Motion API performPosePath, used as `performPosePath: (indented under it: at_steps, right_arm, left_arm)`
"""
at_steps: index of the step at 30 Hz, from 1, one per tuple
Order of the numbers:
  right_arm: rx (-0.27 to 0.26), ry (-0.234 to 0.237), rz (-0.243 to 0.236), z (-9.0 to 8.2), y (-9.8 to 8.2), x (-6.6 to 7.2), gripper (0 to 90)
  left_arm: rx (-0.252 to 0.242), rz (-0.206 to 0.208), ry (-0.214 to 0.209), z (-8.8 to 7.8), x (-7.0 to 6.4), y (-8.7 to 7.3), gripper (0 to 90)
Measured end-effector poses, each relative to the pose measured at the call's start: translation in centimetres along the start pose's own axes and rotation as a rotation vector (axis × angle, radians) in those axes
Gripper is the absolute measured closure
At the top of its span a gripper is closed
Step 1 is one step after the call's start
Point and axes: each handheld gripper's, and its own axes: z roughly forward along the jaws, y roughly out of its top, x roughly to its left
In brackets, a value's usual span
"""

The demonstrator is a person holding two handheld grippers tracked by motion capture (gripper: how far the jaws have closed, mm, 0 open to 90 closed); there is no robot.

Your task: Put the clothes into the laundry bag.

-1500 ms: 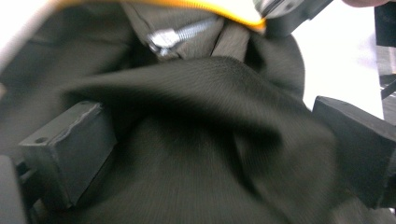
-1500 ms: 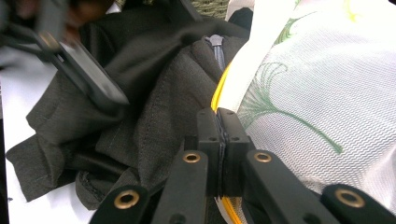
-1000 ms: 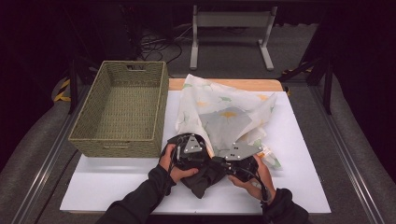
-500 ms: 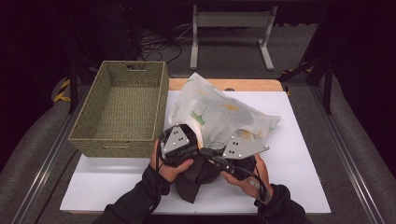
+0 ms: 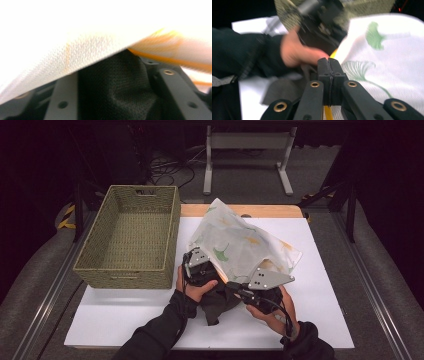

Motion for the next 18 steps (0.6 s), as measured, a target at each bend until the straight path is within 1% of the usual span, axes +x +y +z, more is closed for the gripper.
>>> performPosePath:
  at_steps: [1, 2, 3, 4, 5, 6, 7, 8, 9, 11, 12, 13, 14, 15, 17, 18]
  right_arm:
    - [0.013, -0.012, 0.0, 0.0, -0.4, -0.3, 89.8]
    - [0.013, -0.012, 0.0, 0.0, -0.4, -0.3, 89.8]
    - [0.023, -0.015, 0.015, 0.0, -1.0, -0.6, 89.7]
    - [0.032, -0.019, 0.021, 0.0, -1.3, -0.8, 89.7]
    - [0.041, -0.032, 0.017, 0.0, -1.6, -1.0, 89.7]
    - [0.047, -0.046, 0.011, -0.2, -1.8, -1.1, 89.7]
    - [0.049, -0.047, 0.015, -0.3, -2.0, -1.2, 89.7]
    - [0.048, -0.049, 0.019, -0.5, -2.0, -1.4, 89.8]
    - [0.045, -0.064, 0.017, -0.8, -2.1, -1.6, 89.7]
    - [0.031, -0.068, 0.029, -1.3, -2.0, -1.9, 89.7]
    - [0.032, -0.07, 0.027, -1.4, -2.1, -1.9, 89.7]
    - [0.033, -0.066, 0.028, -1.4, -2.1, -1.9, 89.7]
    - [0.039, -0.057, 0.029, -1.3, -2.2, -1.8, 89.7]
    - [0.043, -0.053, 0.024, -1.2, -2.3, -1.7, 89.7]
    - [0.055, -0.036, 0.012, -1.0, -2.2, -1.4, 89.6]
    - [0.06, -0.031, 0.002, -0.9, -2.2, -1.2, 89.6]
  left_arm:
    - [-0.007, 0.002, -0.017, -0.3, 0.0, -0.1, 44.1]
    - [-0.007, 0.002, -0.017, -0.3, 0.0, -0.1, 37.4]
    - [-0.008, 0.012, -0.034, -0.5, 0.0, -0.1, 37.4]
    - [0.001, 0.025, -0.064, -0.8, -0.1, -0.2, 32.3]
    - [0.02, 0.04, -0.079, -1.1, -0.2, -0.2, 26.7]
    - [0.034, 0.061, -0.09, -1.4, -0.3, -0.3, 23.8]
    - [0.056, 0.071, -0.117, -1.9, -0.4, -0.3, 22.8]
    - [0.087, 0.081, -0.135, -2.7, -0.5, -0.4, 20.8]
    - [0.098, 0.093, -0.142, -3.5, -0.6, -0.5, 18.7]
    - [0.116, 0.144, -0.125, -5.1, -1.0, -0.5, 17.1]
    - [0.114, 0.152, -0.126, -5.9, -1.1, -0.5, 16.8]
    - [0.125, 0.167, -0.137, -6.8, -1.0, -0.4, 17.8]
    - [0.127, 0.162, -0.138, -7.3, -1.2, -0.5, 17.6]
    - [0.133, 0.173, -0.15, -8.0, -1.3, -0.7, 17.3]
    - [0.193, 0.213, -0.15, -8.8, -1.5, -1.4, 17.0]
    - [0.224, 0.219, -0.162, -8.9, -1.6, -2.1, 15.1]
